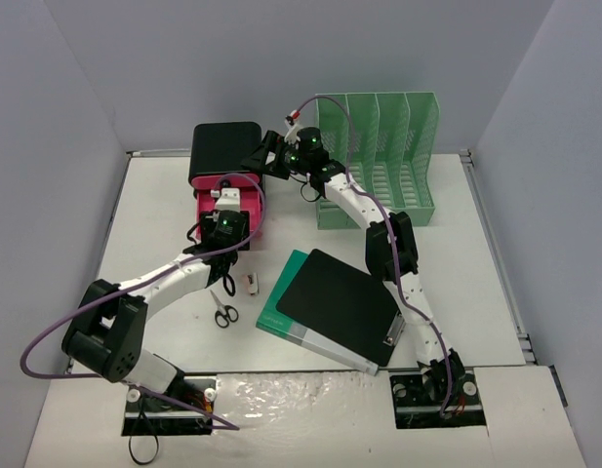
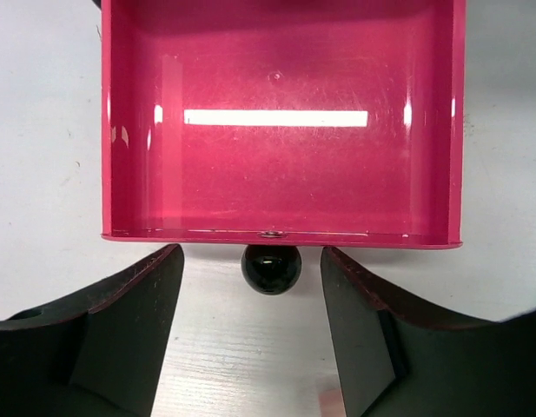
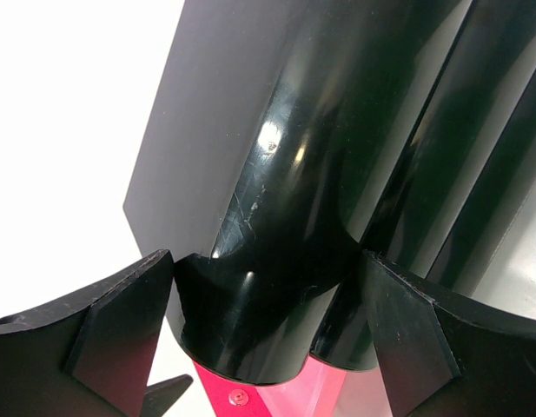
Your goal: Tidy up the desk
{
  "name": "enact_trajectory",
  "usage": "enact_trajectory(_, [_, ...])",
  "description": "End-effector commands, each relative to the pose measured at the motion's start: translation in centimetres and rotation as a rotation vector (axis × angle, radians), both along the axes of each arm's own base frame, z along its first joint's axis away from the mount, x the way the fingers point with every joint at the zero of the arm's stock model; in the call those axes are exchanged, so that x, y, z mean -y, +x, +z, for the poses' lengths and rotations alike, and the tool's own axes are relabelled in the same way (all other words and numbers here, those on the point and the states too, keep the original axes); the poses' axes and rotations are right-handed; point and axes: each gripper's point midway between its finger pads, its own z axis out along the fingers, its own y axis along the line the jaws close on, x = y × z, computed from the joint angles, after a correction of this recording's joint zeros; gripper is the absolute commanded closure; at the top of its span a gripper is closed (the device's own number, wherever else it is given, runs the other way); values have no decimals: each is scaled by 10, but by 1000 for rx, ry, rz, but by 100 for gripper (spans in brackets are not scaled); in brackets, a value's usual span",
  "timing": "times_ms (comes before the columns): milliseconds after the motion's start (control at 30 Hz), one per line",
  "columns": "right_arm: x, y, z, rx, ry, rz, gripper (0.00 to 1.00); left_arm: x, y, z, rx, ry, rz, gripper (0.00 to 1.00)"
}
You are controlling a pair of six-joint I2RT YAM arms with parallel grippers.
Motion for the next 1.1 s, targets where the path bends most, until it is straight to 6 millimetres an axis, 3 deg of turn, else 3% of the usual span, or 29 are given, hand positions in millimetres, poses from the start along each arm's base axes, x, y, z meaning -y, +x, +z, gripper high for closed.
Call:
enact_trajectory(0, [-3, -16, -13, -30, -59, 27, 16, 1, 16, 73, 178, -51, 24, 39])
enact_trajectory(333, [1, -17, 7, 13, -60, 24, 12, -14, -5, 110, 174, -26, 33, 35])
enact_trajectory(567, [18, -20, 15, -13, -84, -34, 9, -22, -15, 123, 153, -11, 43, 34])
enact_trajectory(933, [43, -34, 30, -22, -135, -84, 8, -22, -20, 130, 108, -74, 62, 33])
enact_trajectory(1067, [50, -36, 45, -12, -151, -109, 8, -13, -34, 125, 61, -168, 47, 33])
